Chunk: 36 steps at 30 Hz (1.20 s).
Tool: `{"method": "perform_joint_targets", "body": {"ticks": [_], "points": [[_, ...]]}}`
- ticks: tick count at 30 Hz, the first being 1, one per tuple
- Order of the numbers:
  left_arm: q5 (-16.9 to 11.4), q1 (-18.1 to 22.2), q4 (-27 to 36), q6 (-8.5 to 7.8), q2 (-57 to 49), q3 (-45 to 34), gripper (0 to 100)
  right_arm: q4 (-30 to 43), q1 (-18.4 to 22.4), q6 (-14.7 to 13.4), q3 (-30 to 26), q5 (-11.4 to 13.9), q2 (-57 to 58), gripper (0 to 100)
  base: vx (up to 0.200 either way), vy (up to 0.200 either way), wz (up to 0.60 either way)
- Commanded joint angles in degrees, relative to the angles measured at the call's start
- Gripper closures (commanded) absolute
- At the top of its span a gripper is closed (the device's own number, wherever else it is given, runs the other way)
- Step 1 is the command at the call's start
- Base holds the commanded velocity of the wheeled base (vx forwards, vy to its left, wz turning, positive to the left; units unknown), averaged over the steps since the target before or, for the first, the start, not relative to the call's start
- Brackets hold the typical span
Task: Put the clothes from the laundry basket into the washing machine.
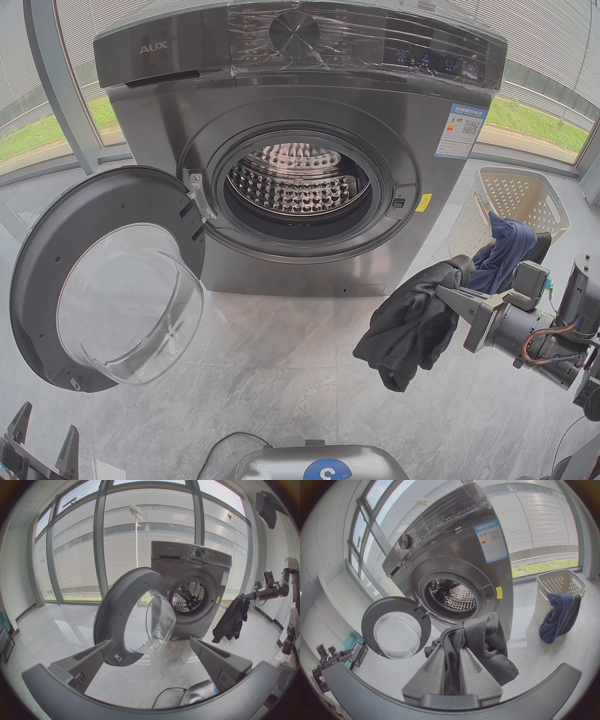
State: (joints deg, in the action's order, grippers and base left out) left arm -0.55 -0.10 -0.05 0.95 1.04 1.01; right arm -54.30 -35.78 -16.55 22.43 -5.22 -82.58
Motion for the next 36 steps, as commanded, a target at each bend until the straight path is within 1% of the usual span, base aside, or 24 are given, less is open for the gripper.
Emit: {"method": "perform_joint_targets", "body": {"ticks": [1,2,3,4,5,7,11,14,16,17,24,29,32,35,36], "points": [[0.0,0.0,0.0,-0.86,-1.0,-0.9,0,-1.2,-1.9,-0.5,1.5,0.0,-1.6,100,0.000,0.000,0.00],[-0.1,0.1,0.0,-0.69,-0.9,-0.9,0,-2.3,-2.2,-0.7,2.1,0.0,-3.6,100,0.000,0.000,0.00],[-0.1,0.2,0.0,-0.86,-1.0,-1.0,0,-4.0,-2.1,-0.5,2.5,0.0,-5.5,100,0.000,0.000,0.00],[-0.2,0.2,0.0,-1.74,-1.0,-1.0,0,-5.6,-2.1,-0.3,3.2,-0.1,-6.9,100,0.000,0.000,0.00],[-0.2,0.2,0.0,-1.74,-1.0,-1.0,0,-5.8,-2.1,-0.3,3.4,-0.1,-7.1,100,0.000,0.000,0.00],[-0.5,0.1,0.1,-1.83,-0.9,-0.8,0,-9.9,-2.2,-0.4,6.8,-0.1,-10.8,100,0.000,0.000,0.00],[-0.8,-0.1,0.1,-1.74,-0.9,-0.9,0,-13.7,-2.3,-0.4,11.7,-0.3,-14.9,100,0.000,0.000,0.00],[-2.2,0.0,0.0,-2.97,-1.0,-1.0,0,-14.5,-3.3,-0.4,14.6,-1.6,-15.9,100,0.000,0.000,0.00],[-3.1,0.0,-0.1,-3.94,-1.0,-1.0,0,-14.4,-3.8,-0.5,16.4,-1.9,-15.9,100,0.000,0.000,0.00],[-3.5,0.0,-0.1,-4.11,-1.0,-1.0,0,-14.4,-3.8,-0.5,17.1,-2.0,-15.9,100,0.000,0.000,0.00],[-3.6,0.0,-0.5,-4.47,-1.0,-1.0,0,-14.5,-3.6,-1.6,18.3,-1.6,-16.6,100,0.000,0.000,0.00],[-3.6,0.0,-0.5,-4.47,-1.0,-1.0,0,-14.5,-4.0,-3.0,19.7,-1.4,-16.7,100,0.000,0.000,0.00],[-3.6,0.0,-0.6,-4.47,-1.0,-1.0,0,-14.5,-4.3,-3.1,20.4,-1.4,-16.9,100,0.000,0.000,0.00],[-3.5,0.0,-0.7,-4.38,-1.0,-1.0,0,-14.6,-4.2,-3.1,20.4,-1.4,-17.1,100,0.000,0.000,0.00],[-3.1,0.3,-1.9,-3.76,-1.0,-0.7,0,-14.6,-4.1,-3.1,20.5,-1.4,-17.3,100,0.000,0.000,0.00]]}}
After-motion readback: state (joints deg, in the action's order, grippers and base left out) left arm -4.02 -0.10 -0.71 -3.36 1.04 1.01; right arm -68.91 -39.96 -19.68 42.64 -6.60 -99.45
